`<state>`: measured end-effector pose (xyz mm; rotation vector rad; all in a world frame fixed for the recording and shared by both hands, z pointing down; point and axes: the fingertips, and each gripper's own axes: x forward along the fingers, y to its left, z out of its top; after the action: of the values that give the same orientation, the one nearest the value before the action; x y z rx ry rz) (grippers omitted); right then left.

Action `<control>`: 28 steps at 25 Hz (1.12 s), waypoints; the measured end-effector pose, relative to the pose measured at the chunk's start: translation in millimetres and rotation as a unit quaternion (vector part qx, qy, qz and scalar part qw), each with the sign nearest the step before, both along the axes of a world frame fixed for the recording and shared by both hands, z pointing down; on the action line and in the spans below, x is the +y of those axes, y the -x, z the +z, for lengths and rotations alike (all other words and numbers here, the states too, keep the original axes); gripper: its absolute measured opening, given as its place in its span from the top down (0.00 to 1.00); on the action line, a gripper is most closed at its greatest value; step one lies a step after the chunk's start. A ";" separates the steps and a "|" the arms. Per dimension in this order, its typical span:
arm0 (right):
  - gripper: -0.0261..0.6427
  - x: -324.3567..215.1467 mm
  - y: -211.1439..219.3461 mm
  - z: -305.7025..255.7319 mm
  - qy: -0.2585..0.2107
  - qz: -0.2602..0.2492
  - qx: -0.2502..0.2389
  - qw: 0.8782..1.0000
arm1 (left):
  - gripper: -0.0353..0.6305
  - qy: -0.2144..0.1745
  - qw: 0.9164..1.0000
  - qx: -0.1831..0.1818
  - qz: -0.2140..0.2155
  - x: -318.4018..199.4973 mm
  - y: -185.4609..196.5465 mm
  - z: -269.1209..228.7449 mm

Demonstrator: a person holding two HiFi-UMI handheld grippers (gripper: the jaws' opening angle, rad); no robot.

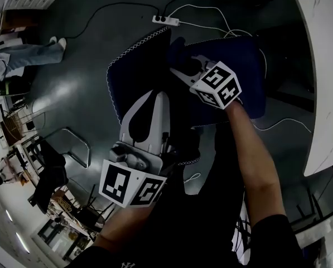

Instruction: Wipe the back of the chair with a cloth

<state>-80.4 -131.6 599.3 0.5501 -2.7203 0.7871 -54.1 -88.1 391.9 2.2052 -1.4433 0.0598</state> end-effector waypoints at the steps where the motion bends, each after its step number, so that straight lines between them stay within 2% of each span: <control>1: 0.83 -10.9 2.5 -1.7 -0.009 0.005 -0.002 1.000 | 0.94 -0.002 1.000 0.001 -0.003 -1.3 2.7 1.3; 6: 0.83 -43.2 21.5 -4.4 -0.041 0.001 -0.003 0.999 | 0.94 -0.011 1.000 0.006 -0.013 -7.7 13.7 8.8; 11: 0.83 -27.2 35.3 0.5 -0.052 -0.030 0.002 0.998 | 0.94 -0.016 1.000 0.007 -0.016 -3.8 16.1 13.8; 20: 0.83 58.0 42.4 14.0 -0.011 -0.083 0.006 0.996 | 0.94 -0.019 1.000 0.006 -0.009 19.0 15.1 4.0; 28: 0.83 145.5 30.6 11.7 0.032 -0.126 0.015 0.991 | 0.94 -0.015 1.000 0.003 0.009 43.8 3.5 -10.7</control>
<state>-110.9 13.8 611.0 0.1970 -2.6557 0.7877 -57.6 -44.3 381.3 2.2408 -1.4315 0.0380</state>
